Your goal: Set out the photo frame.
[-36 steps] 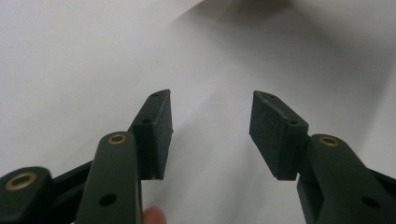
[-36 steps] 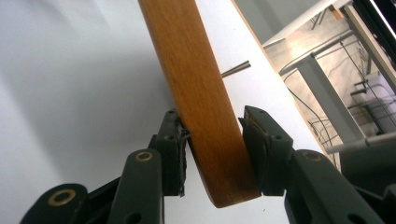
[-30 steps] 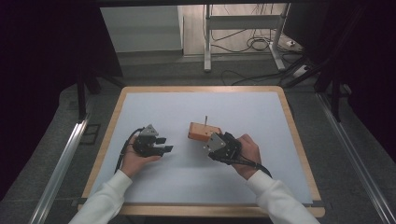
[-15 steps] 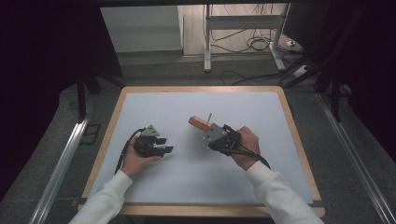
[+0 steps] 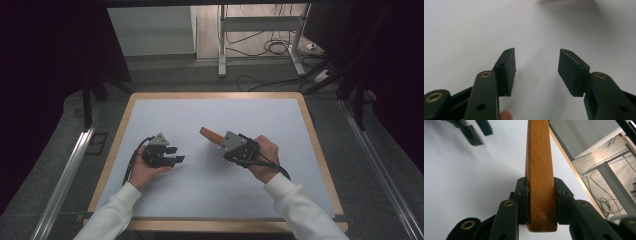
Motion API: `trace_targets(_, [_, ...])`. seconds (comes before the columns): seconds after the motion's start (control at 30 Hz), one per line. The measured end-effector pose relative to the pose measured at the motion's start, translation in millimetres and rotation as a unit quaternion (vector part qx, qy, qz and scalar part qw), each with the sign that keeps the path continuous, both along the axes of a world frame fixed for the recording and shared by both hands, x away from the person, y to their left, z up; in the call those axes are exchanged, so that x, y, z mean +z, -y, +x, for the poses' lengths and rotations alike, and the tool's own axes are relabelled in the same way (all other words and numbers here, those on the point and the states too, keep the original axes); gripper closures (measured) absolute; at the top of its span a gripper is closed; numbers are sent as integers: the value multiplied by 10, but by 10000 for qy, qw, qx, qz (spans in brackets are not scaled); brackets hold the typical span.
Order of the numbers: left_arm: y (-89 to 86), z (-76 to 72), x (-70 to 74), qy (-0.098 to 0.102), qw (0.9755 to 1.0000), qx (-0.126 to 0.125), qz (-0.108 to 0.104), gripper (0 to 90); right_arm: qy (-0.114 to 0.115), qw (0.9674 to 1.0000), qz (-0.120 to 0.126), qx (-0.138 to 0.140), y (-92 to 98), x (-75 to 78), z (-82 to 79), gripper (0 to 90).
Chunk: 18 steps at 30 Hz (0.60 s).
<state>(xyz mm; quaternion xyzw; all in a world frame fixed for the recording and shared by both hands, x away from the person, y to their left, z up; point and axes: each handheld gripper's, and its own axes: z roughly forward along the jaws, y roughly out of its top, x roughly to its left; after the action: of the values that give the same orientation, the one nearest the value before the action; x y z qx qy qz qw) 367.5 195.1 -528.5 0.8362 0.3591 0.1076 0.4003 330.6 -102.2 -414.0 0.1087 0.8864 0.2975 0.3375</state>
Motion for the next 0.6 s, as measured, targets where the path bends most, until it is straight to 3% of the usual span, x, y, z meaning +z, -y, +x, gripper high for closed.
trace_targets(0.23, [6, -7, 6, -24, 10000, 19, -26, 477, -75, 9995, 122, 265, 50, 114, -194, 691])
trace_targets(0.33, [15, -3, 0, -8, 10000, -21, 1, 477, -311, 9983, 204, 457, 90, 144, -254, 689])
trace_targets(0.43, [23, -6, -6, -37, 10000, 4, -11, 477, -405, 9973, 242, 563, 100, 108, -246, 687])
trace_targets(0.6, [26, -8, -8, -42, 10000, -9, 5, 475, -371, 9976, 351, 462, 79, 113, -150, 679])
